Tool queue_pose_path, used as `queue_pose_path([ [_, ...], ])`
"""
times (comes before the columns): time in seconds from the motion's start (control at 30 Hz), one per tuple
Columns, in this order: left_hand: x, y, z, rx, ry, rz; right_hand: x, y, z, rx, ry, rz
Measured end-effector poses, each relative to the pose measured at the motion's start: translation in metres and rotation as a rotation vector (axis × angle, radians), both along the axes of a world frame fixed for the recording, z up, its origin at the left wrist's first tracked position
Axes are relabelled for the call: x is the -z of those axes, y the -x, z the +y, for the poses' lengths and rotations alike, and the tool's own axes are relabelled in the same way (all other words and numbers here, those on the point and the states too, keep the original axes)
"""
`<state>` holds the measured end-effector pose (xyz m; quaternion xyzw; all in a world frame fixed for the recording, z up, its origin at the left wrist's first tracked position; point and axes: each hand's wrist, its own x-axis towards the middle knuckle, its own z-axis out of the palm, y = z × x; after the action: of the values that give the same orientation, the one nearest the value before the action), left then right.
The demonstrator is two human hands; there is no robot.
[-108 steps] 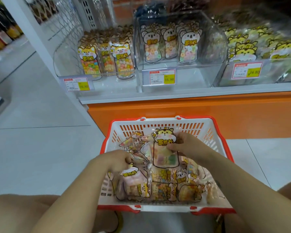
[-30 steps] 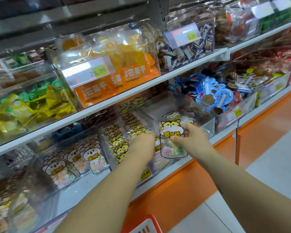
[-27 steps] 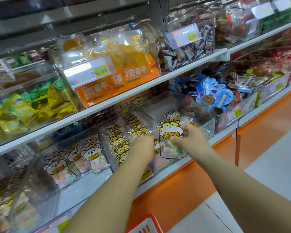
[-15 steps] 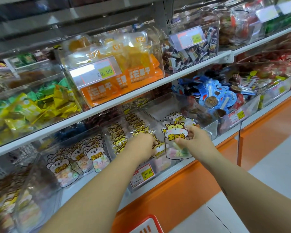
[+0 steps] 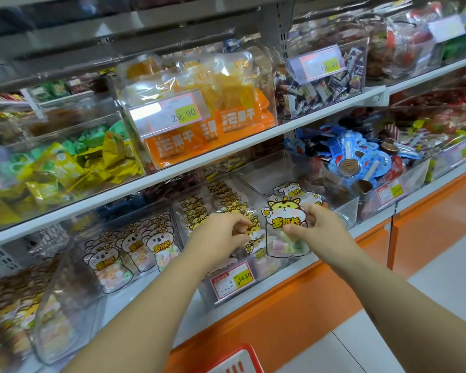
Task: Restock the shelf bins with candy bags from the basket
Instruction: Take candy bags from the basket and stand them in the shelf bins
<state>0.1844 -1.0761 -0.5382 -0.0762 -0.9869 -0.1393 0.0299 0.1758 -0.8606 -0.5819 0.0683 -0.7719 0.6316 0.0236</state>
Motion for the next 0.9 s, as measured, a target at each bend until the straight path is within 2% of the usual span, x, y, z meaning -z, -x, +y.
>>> queue_pose_path([
  [0.07,-0.006,-0.014,-0.020,-0.006,0.103,0.023,-0.005,-0.002,-0.003,-0.046,0.050,0.009],
  [0.2,-0.001,-0.034,-0.043,0.011,0.514,0.026,-0.014,-0.008,-0.024,-0.149,0.146,-0.024],
  [0.3,0.009,-0.035,-0.042,-0.013,0.622,0.052,-0.016,-0.011,-0.041,-0.211,0.144,-0.038],
  [0.47,0.012,-0.025,-0.047,-0.025,0.623,0.009,-0.023,-0.012,-0.055,-0.214,-0.002,0.023],
  [0.67,0.025,-0.012,-0.053,0.002,0.623,0.058,-0.038,-0.006,-0.058,-0.155,-0.214,0.172],
  [0.9,0.027,-0.007,-0.057,-0.105,0.488,0.102,-0.042,-0.008,-0.066,-0.206,-0.243,0.224],
])
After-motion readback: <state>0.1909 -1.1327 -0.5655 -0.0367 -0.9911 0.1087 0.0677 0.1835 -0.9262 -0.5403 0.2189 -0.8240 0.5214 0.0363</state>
